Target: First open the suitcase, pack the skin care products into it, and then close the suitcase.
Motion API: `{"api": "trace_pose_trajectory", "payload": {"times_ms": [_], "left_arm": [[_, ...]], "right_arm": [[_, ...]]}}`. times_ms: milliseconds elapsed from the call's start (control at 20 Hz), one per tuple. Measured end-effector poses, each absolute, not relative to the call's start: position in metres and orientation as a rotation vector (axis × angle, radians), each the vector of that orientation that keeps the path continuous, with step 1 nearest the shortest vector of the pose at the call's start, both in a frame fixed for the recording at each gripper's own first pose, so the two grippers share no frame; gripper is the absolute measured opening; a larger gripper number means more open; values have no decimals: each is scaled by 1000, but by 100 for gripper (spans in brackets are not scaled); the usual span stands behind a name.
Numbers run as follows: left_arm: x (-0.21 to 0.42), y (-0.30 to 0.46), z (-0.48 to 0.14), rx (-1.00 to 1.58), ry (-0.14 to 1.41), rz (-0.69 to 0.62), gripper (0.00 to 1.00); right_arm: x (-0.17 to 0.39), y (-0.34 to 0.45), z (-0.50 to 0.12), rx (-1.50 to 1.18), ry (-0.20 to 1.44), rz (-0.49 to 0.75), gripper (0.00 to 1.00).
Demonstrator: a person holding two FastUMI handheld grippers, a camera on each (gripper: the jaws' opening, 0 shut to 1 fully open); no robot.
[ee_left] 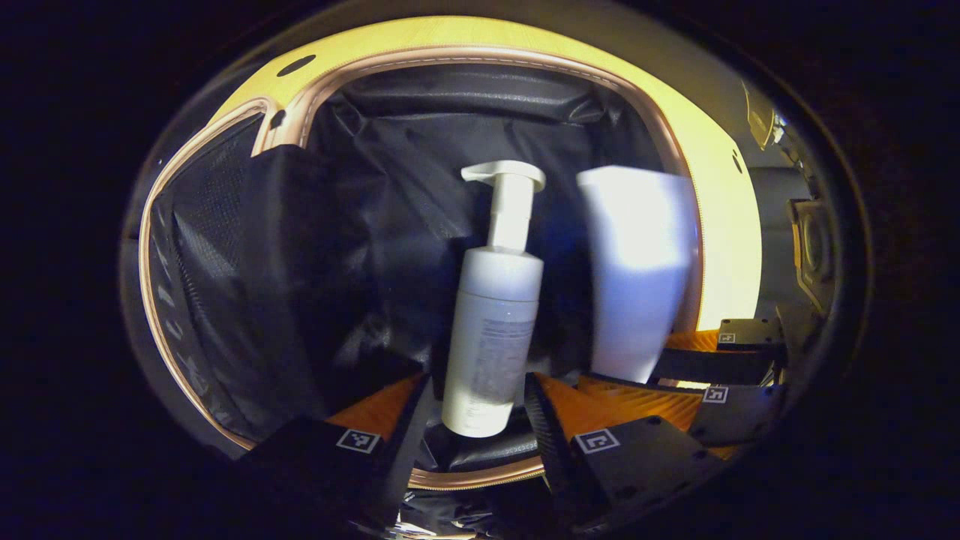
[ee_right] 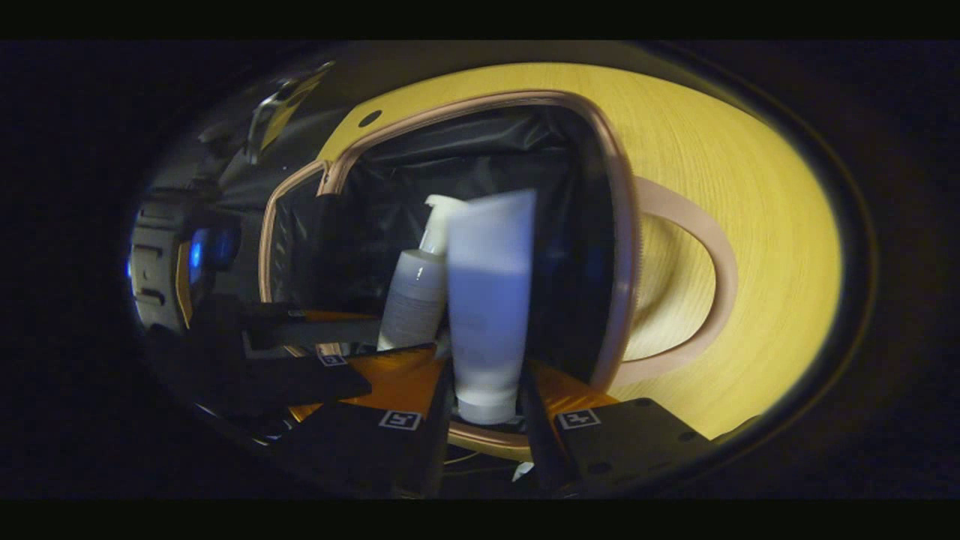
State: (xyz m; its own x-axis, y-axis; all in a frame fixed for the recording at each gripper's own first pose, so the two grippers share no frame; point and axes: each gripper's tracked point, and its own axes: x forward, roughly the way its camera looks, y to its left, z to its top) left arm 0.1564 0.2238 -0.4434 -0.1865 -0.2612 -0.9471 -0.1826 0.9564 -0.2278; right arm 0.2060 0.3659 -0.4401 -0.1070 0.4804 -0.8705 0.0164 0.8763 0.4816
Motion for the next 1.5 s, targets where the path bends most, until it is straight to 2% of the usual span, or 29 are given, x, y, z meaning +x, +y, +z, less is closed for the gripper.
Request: {"api": "trace_pose_trajectory", "payload": {"times_ms": [100,150,200,250,300,350,400,450,600,650,700,750,950,1100,1350,1500], "left_arm": [[156,224,-440,-337,1750,-71,81],[156,226,-437,-334,1740,-71,83],[157,227,-433,-328,1727,-71,85],[157,229,-429,-324,1712,-67,86],[156,232,-424,-320,1697,-65,87],[156,232,-419,-320,1682,-72,89],[154,232,-414,-322,1666,-78,90],[152,233,-411,-321,1654,-82,95],[144,238,-400,-329,1613,-77,98],[143,241,-396,-334,1597,-73,98],[138,243,-392,-334,1583,-69,98],[137,247,-386,-330,1562,-63,98],[129,268,-358,-265,1436,-63,97],[125,296,-331,-171,1265,-61,97],[105,356,-296,-129,985,61,96],[87,409,-292,-167,878,182,96]], "right_arm": [[207,363,-434,392,1645,416,53],[207,366,-431,392,1635,416,46],[206,365,-427,393,1630,413,50],[204,365,-426,396,1626,413,60],[204,365,-422,401,1620,413,65],[203,364,-418,402,1610,414,61],[200,361,-414,394,1603,418,73],[199,359,-408,386,1587,423,76],[193,357,-382,406,1548,451,95],[191,357,-372,419,1531,465,96],[189,357,-360,432,1509,476,84],[188,355,-349,444,1482,479,96],[183,339,-303,457,1354,486,98],[184,332,-283,436,1213,515,98],[180,321,-253,388,949,535,98],[159,318,-236,389,876,555,100]]}}
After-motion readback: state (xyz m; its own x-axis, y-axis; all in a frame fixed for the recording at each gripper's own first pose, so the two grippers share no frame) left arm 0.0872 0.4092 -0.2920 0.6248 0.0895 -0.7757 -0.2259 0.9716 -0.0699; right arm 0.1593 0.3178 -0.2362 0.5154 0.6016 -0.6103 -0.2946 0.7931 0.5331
